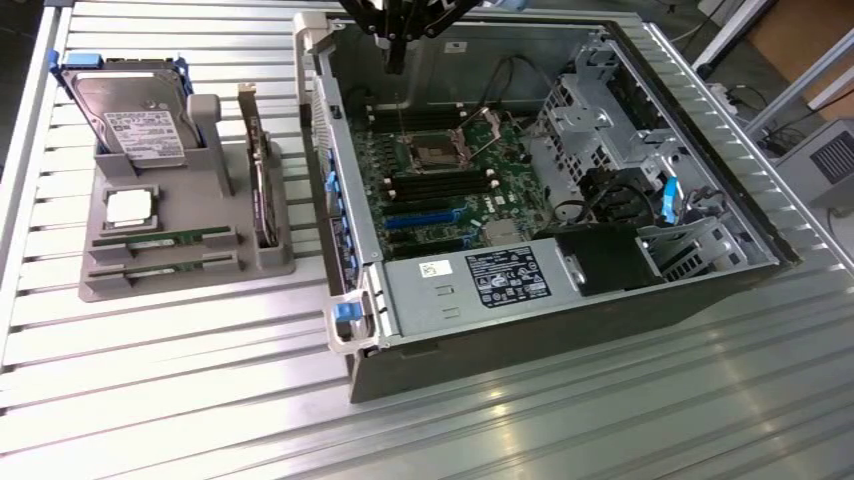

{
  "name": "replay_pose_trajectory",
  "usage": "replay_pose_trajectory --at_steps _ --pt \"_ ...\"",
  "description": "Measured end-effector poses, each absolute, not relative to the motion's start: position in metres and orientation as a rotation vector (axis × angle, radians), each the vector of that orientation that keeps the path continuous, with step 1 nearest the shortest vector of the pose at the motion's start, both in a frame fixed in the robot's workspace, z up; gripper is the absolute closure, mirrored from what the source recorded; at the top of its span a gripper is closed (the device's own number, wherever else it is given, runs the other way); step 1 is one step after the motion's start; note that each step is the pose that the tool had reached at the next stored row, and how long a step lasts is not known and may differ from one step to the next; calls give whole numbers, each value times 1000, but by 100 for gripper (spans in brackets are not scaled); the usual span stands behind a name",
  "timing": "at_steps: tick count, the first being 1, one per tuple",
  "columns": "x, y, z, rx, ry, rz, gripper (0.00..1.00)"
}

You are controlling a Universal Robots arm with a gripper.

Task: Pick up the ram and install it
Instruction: 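Reach for the ram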

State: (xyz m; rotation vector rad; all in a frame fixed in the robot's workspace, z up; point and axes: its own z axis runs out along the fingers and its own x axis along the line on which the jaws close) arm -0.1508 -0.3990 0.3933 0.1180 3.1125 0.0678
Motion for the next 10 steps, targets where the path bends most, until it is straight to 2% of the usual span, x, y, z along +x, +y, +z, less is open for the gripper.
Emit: replay_pose_trajectory --at_steps 10 --pt "-160 -399 393 118 3112 68 90"
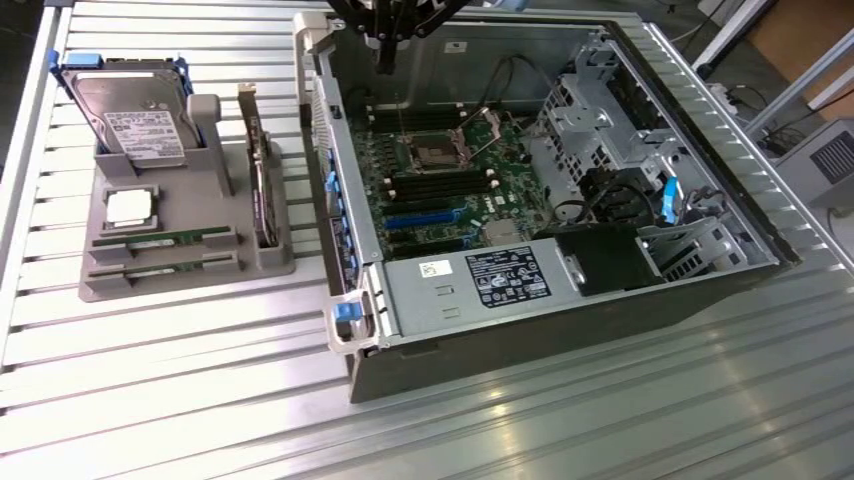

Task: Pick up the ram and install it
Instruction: 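Reach for the ram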

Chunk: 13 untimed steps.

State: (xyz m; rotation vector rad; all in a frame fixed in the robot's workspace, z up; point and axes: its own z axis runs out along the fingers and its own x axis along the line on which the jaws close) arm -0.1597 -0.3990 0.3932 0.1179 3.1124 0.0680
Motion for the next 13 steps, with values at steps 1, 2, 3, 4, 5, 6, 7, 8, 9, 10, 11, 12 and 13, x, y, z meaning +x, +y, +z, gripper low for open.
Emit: replay_pose_trajectory --at_steps 1,2,3,4,5,6,7,8,9,10,11,12,13 --pt "-161 -399 393 118 3112 68 90" --pt "-161 -399 393 118 3112 68 90" --pt "-162 -399 393 118 3112 68 90" --pt "-163 -399 393 118 3112 68 90" --pt "-163 -399 393 118 3112 68 90" --pt "-164 -399 393 118 3113 68 90" --pt "-166 -399 393 118 3112 68 90" --pt "-166 -399 393 118 3113 68 90" --pt "-167 -399 393 118 3112 68 90" --pt "-168 -399 393 118 3112 68 90" --pt "-168 -399 393 118 3112 68 90" --pt "-169 -399 393 118 3112 68 90" --pt "-170 -399 393 118 3112 68 90"
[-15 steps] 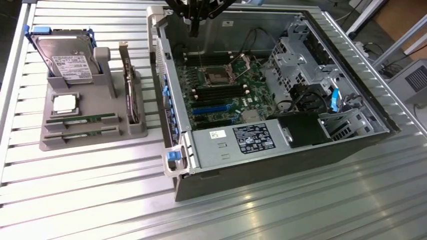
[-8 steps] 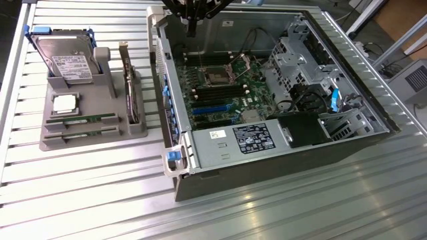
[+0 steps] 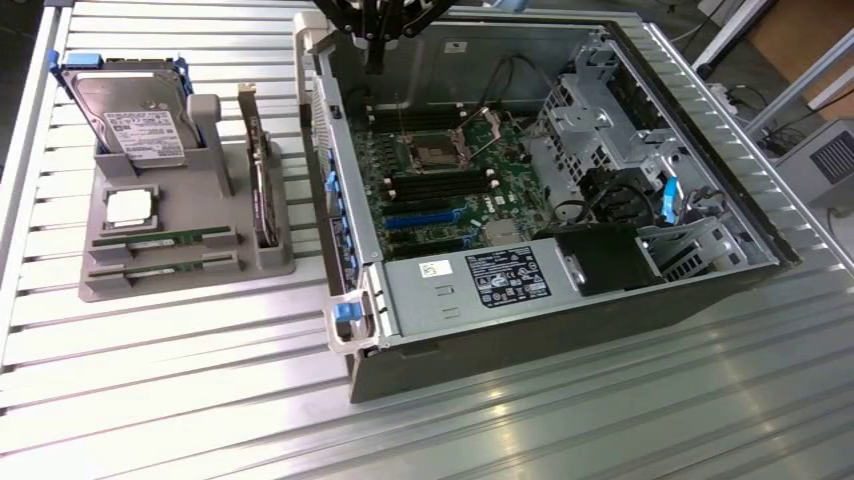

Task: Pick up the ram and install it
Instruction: 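Reach for the ram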

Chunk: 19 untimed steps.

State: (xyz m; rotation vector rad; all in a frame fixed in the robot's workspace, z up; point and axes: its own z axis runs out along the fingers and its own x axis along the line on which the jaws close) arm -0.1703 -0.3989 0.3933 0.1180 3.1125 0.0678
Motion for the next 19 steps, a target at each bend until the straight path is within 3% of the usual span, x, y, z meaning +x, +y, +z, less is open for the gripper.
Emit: replay_pose_trajectory --at_steps 19 --pt "-181 -399 393 118 3113 68 90"
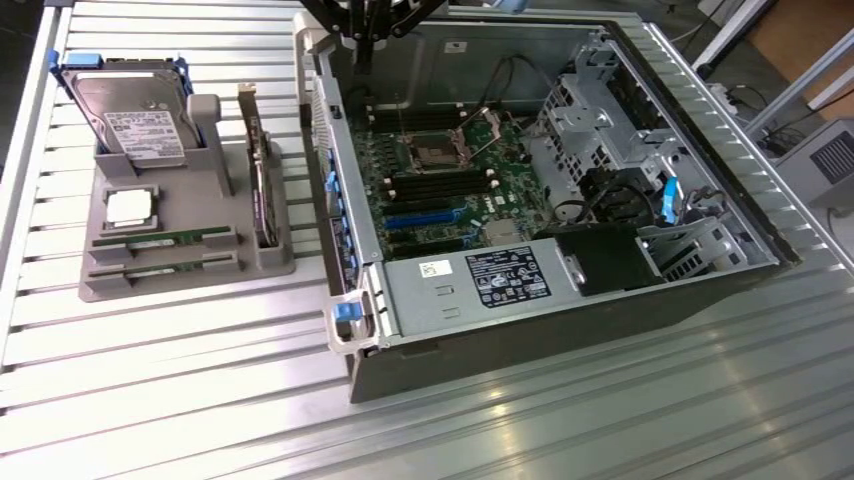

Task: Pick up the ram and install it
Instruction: 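Reach for the ram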

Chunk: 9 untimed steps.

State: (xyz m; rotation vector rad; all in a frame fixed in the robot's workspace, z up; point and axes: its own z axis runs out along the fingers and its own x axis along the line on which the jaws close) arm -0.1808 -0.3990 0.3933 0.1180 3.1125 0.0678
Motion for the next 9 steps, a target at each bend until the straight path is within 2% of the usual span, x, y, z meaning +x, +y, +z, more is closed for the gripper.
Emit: replay_pose_trajectory --at_steps 9 --pt "-187 -399 393 118 3112 68 90"
